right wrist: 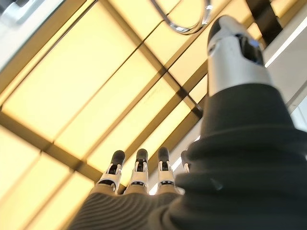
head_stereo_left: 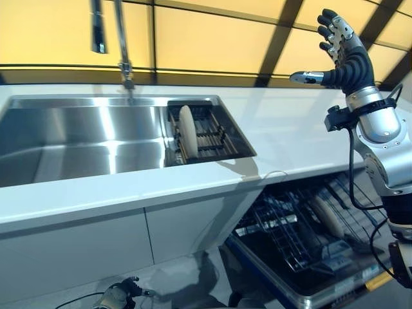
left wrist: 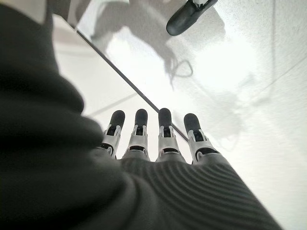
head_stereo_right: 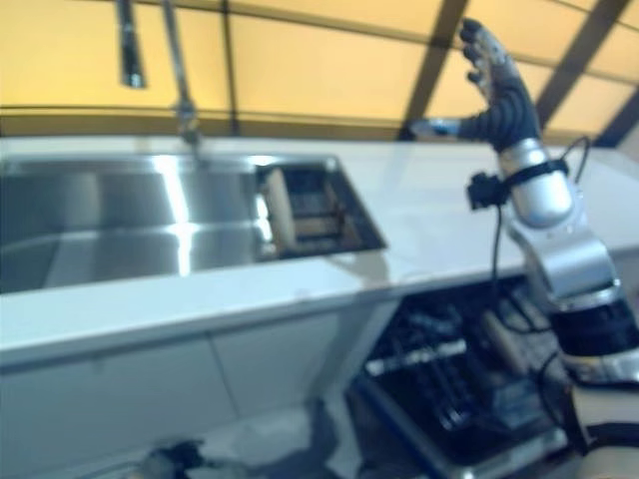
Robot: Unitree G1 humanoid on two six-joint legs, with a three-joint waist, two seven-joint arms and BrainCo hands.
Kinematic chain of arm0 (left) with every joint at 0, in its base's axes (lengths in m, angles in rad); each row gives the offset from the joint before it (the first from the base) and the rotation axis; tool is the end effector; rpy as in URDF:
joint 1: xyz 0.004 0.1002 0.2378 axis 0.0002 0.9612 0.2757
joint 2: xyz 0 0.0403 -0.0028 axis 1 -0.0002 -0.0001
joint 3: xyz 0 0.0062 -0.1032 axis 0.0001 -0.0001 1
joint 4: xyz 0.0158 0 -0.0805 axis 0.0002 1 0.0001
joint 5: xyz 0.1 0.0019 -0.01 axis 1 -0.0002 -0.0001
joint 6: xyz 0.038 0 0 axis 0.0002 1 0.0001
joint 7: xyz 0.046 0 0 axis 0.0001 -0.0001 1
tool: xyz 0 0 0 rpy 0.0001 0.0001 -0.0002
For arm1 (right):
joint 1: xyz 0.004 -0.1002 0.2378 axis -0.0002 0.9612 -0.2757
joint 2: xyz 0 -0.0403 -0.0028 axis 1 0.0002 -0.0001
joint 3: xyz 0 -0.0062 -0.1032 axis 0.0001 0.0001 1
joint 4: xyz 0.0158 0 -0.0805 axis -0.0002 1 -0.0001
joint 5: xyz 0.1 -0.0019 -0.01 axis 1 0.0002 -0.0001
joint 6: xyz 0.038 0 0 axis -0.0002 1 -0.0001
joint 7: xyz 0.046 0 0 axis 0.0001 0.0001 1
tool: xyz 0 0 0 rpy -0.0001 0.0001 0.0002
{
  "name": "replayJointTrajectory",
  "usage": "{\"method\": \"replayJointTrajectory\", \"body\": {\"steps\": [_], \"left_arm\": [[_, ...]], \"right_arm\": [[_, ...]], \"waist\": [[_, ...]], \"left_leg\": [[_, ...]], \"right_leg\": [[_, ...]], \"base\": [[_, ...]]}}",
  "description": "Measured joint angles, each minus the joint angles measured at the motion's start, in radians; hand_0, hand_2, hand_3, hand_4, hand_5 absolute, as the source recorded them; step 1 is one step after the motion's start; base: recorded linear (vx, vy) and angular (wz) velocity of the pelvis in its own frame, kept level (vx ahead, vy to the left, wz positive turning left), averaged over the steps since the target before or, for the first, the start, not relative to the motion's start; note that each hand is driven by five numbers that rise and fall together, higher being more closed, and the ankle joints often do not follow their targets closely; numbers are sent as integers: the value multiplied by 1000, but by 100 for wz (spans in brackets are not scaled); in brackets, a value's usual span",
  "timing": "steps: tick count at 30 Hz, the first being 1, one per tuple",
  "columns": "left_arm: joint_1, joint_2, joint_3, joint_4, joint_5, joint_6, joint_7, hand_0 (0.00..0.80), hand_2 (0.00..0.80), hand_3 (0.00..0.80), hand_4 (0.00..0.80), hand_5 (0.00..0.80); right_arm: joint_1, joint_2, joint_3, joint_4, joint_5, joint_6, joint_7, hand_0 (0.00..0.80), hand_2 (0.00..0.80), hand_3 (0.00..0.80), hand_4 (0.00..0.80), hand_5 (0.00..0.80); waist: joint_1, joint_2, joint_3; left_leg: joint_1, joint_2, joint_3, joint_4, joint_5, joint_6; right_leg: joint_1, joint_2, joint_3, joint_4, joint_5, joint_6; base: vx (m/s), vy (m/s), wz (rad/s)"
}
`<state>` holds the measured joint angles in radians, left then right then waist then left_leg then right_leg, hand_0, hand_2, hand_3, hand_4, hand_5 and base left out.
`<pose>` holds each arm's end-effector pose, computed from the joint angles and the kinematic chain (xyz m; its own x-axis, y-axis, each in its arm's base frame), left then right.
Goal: Take plates into dishwasher
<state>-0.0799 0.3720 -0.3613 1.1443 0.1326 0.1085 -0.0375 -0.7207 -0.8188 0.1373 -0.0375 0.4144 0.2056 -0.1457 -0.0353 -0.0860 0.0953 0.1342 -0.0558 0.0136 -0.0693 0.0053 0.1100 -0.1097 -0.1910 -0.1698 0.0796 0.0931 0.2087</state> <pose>0.1075 0.2506 -0.0978 0.3564 0.2170 -0.9088 0.4645 0.8028 0.3738 0.2798 -0.2184 0.2561 0.8776 0.0980 0.4692 0.1018 0.9184 -0.3823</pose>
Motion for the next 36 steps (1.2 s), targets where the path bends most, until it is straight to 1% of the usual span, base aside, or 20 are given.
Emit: {"method": "replayJointTrajectory", "body": {"steps": [1,2,3,4,5,6,7,9,11,14,17,18,21,22,25,27,29,31,34,36], "left_arm": [[0,1,0,3,2,3,0,0,0,0,0,0],[3,2,0,9,3,4,1,0,0,0,0,0],[6,3,1,11,3,5,1,0,0,0,0,0],[18,3,19,10,3,4,2,0,0,0,0,0],[31,7,32,10,2,4,2,0,0,0,0,0],[43,14,41,11,2,3,3,0,0,0,0,0],[55,7,44,15,2,3,6,0,0,0,0,0],[69,1,45,15,2,3,7,0,0,0,0,0],[74,-7,66,14,1,-3,8,0,0,0,0,0],[63,-12,71,6,1,-29,9,0,0,0,0,0],[60,-17,72,-7,1,-47,9,0,0,0,0,0],[60,-18,74,-10,1,-49,9,0,0,0,0,0],[62,-19,83,-19,0,-53,11,0,0,0,0,0],[62,-19,83,-21,0,-53,12,0,0,0,0,0],[62,-20,82,-25,-11,-53,18,0,0,0,0,0],[66,-21,82,-24,-11,-53,22,0,0,0,0,0],[72,-22,82,-24,-11,-53,24,0,0,0,0,0],[75,-25,82,-24,-12,-53,30,0,0,0,0,0],[74,-31,82,-25,-37,-52,35,0,0,0,0,0],[74,-36,82,-25,-38,-53,39,0,0,0,0,0]], "right_arm": [[0,12,0,6,0,11,-6,0,0,0,0,0],[0,25,0,16,0,21,-19,0,0,0,0,0],[0,26,0,26,0,25,-27,0,0,0,0,0],[0,26,0,43,3,29,-40,0,0,0,0,0],[0,28,0,55,12,34,-46,0,0,0,0,0],[0,30,0,67,21,37,-52,0,0,0,0,0],[3,34,-4,81,41,39,-60,0,0,0,0,0],[3,36,-4,84,89,57,-64,0,0,0,0,0],[3,44,-3,84,106,70,-63,0,0,0,0,0],[2,49,-3,84,62,66,-55,0,0,0,0,0],[-9,47,-3,81,-11,53,-39,0,0,0,0,0],[-13,46,-3,81,-11,53,-38,0,0,0,0,0],[-23,44,-3,81,-8,55,-32,0,0,0,0,0],[-24,44,-3,82,-5,56,-32,0,0,0,0,0],[-24,51,0,82,123,83,-32,0,0,0,0,0],[-24,82,11,82,231,111,-32,0,0,0,0,0],[-23,130,33,81,311,133,-36,0,0,0,0,0],[-19,188,47,81,343,141,-34,0,0,0,0,0],[-19,224,90,62,303,148,-12,0,0,0,0,0],[-19,216,104,15,173,147,18,0,0,0,0,0]], "waist": [[0,-3,4],[1,-9,9],[0,-15,11],[3,-32,14],[7,-46,17],[17,-73,15],[31,-62,20],[34,-43,30],[44,-34,38],[50,-29,41],[54,-29,41],[53,-30,40],[78,-32,40],[80,-33,39],[83,-33,39],[84,-33,38],[83,-34,38],[83,-33,38],[86,-33,38],[92,-32,38]], "left_leg": [[8,-5,-18,-6,2,-2],[17,-12,-47,-13,4,-4],[20,-17,-63,-15,5,-11],[20,-28,-84,-15,3,-25],[26,-39,-86,-15,-4,-31],[34,-52,-85,-14,-8,-46],[36,-41,-84,-6,-20,-65],[25,-11,-85,-2,-28,-83],[22,8,-87,6,-36,-96],[30,25,-92,10,-42,-107],[32,27,-102,9,-41,-110],[32,26,-102,9,-41,-110],[31,26,-103,10,-40,-110],[30,26,-103,10,-40,-111],[28,28,-101,10,-38,-114],[28,28,-102,10,-37,-115],[28,29,-102,11,-37,-115],[28,29,-100,11,-36,-116],[26,29,-100,10,-36,-116],[25,29,-99,10,-35,-116]], "right_leg": [[1,4,2,-15,4,1],[4,11,19,-31,15,0],[6,14,24,-41,23,-3],[19,13,25,-55,38,-1],[35,9,26,-58,37,-1],[53,5,35,-68,51,-27],[68,22,37,-84,57,-100],[75,50,29,-107,69,-116],[90,68,21,-130,72,-121],[127,83,-5,-163,74,-128],[143,81,-6,-163,66,-139],[143,80,-7,-163,66,-140],[144,79,-15,-164,65,-141],[144,78,-18,-163,63,-143],[153,74,-37,-164,57,-149],[156,73,-41,-164,56,-151],[156,74,-41,-164,56,-151],[156,75,-41,-164,55,-151],[156,76,-40,-164,55,-152],[156,76,-41,-164,55,-152]], "base": [[82,-58,83],[44,-66,68],[36,-84,75],[42,-98,61],[40,-79,50],[61,-86,25],[58,-82,16],[51,-79,9],[40,-61,4],[31,-51,20],[23,-74,24],[6,-73,9],[-1,-63,3],[-3,-64,10],[14,-59,21],[12,-31,8],[0,0,0],[0,0,0],[-3,2,1],[0,0,0]]}}
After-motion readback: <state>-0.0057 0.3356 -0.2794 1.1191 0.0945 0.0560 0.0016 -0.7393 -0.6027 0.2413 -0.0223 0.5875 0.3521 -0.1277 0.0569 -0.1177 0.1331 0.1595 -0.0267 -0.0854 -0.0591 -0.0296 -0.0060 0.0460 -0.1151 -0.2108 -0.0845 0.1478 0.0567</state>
